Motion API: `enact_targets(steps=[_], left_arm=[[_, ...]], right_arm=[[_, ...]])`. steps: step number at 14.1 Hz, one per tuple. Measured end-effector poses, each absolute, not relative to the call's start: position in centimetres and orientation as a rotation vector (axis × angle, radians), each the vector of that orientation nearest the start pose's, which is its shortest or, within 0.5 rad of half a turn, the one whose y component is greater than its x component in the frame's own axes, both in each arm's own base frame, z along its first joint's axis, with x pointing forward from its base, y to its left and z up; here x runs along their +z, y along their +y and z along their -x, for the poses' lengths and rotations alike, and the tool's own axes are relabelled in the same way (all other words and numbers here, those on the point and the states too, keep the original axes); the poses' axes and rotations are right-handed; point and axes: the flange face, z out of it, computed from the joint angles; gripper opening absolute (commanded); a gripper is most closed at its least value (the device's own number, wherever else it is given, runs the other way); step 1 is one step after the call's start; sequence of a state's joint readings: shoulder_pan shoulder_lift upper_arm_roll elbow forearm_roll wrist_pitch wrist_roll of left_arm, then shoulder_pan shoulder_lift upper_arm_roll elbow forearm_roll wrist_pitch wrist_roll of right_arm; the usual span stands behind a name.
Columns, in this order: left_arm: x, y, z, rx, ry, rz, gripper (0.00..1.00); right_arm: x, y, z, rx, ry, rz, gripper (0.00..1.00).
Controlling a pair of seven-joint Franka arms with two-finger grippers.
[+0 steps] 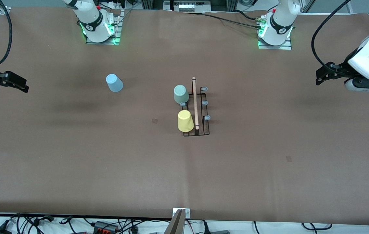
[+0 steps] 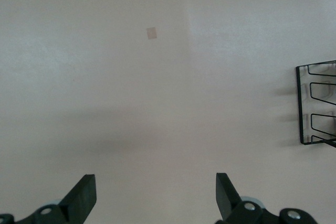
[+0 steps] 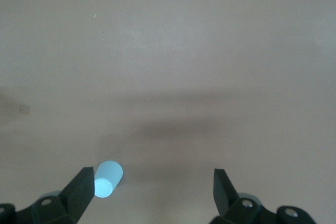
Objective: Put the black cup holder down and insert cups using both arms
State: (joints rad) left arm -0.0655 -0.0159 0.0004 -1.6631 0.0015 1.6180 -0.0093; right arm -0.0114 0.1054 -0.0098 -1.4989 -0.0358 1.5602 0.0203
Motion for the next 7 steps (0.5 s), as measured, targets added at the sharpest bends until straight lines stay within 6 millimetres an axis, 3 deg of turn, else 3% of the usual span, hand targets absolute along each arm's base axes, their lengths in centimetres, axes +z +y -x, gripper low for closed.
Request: enact_targets(steps=[7], left_arm=[[59.37, -3.54, -55.03, 0.046, 0.087, 3.138, 1.00]], right_arm=[[59.66, -1.73, -58.23, 0.102, 0.069, 3.176, 1.00]])
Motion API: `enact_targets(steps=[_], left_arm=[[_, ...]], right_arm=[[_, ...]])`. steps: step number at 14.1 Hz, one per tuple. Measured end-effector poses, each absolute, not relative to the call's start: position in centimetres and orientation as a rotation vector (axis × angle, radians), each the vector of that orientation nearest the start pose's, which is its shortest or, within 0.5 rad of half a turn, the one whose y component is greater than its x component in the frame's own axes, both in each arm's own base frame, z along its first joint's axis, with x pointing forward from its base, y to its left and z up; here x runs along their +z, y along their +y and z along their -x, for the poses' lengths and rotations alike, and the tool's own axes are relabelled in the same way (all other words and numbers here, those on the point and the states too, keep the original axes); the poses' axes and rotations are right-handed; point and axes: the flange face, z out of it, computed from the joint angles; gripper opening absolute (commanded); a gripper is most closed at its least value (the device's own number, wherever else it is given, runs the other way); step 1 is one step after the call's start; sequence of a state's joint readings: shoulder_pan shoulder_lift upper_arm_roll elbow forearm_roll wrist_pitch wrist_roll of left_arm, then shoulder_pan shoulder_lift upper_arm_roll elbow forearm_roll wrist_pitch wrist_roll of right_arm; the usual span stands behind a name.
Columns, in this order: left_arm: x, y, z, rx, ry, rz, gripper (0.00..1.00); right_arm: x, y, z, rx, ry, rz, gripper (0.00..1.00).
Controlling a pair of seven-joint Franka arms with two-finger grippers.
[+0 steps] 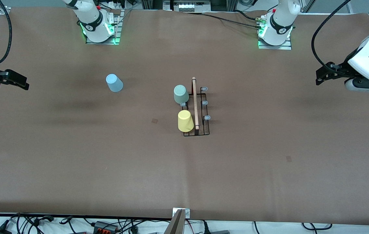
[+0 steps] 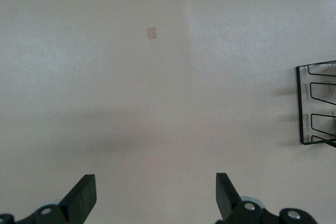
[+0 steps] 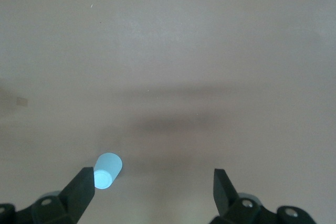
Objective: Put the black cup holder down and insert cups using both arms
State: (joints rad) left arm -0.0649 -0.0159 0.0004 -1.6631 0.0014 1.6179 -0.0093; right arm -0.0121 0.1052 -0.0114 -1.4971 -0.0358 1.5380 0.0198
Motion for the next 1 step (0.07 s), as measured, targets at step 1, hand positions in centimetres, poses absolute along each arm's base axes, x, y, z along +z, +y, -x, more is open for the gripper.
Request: enact_targets(steps=[1], left_arm=[[59.37, -3.50, -55.03, 0.046, 0.086, 3.138, 1.00]], right_arm=[[59.66, -1.74, -58.23, 0.102, 0.069, 3.176, 1.00]])
